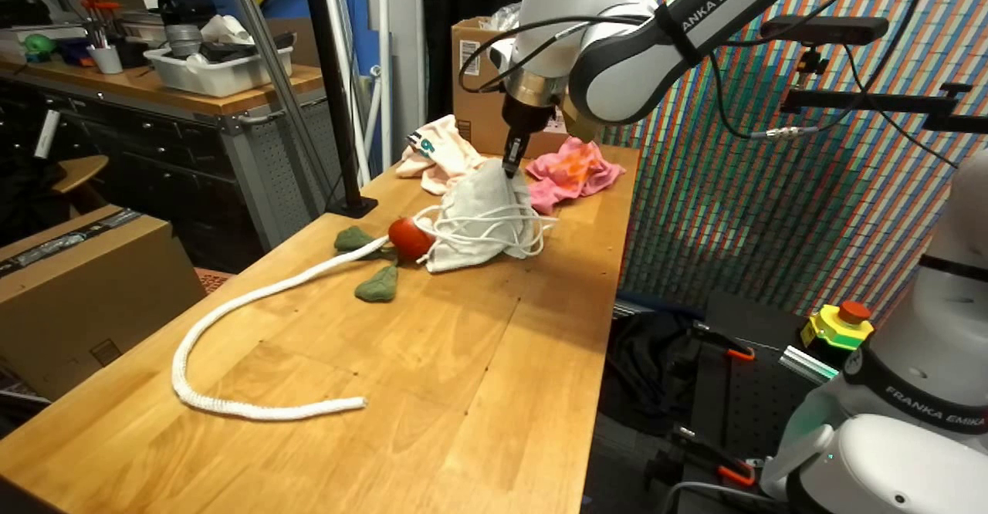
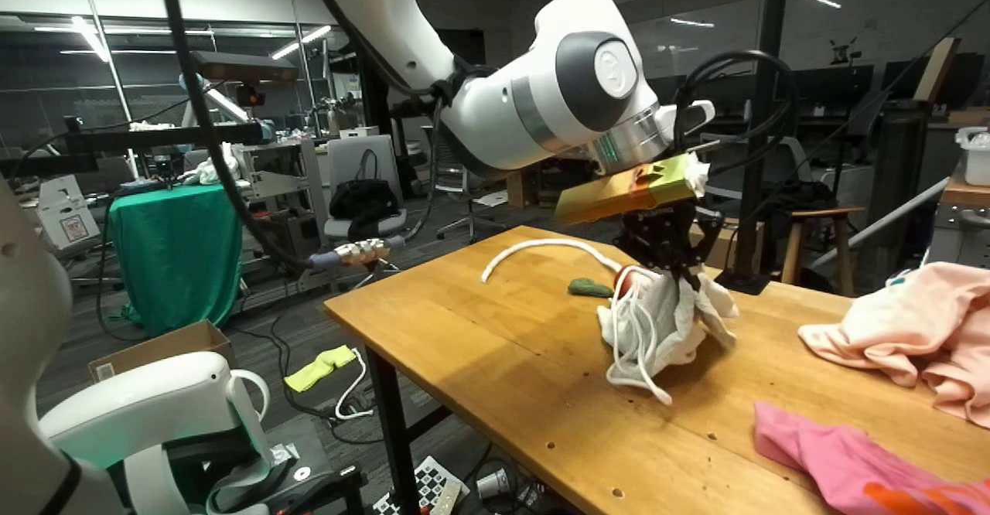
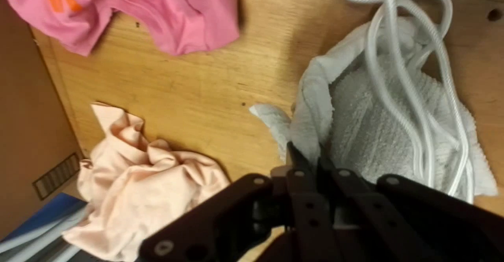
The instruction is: Move the pink shirt to the right, move the thick white rope to the left, move the peach shirt to the right, move the white towel to the left, move the radish backwards
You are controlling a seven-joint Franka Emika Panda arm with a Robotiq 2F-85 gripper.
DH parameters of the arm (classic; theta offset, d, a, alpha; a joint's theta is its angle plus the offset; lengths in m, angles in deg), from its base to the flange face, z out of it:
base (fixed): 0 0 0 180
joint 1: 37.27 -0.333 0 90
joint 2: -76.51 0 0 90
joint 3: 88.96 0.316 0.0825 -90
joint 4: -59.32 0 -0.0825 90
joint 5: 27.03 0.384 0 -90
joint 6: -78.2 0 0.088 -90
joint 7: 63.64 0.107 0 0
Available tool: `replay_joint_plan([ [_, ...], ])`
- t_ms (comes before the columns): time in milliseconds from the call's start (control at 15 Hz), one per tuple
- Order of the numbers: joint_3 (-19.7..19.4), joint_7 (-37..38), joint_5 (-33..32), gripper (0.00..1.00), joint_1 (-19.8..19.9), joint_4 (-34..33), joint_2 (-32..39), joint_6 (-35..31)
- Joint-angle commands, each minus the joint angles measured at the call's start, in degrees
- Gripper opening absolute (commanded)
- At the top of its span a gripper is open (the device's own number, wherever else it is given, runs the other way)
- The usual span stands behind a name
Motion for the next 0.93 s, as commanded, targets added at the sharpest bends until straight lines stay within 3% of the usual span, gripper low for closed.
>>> replay_joint_plan([
  [0, -0.55, 8.89, -6.46, 0.07, 1.57, 1.29, -4.55, -1.7],
  [400, 1.15, 23.12, -12.63, 0.06, 3.51, -1.05, -9.09, -1.36],
  [667, 2.28, 28.64, -15.19, 0.06, 2.46, -3.05, -11.73, -0.43],
  [867, 4.36, 28.5, -15.16, 0.06, 1.25, -4.23, -12.97, 0.99],
])
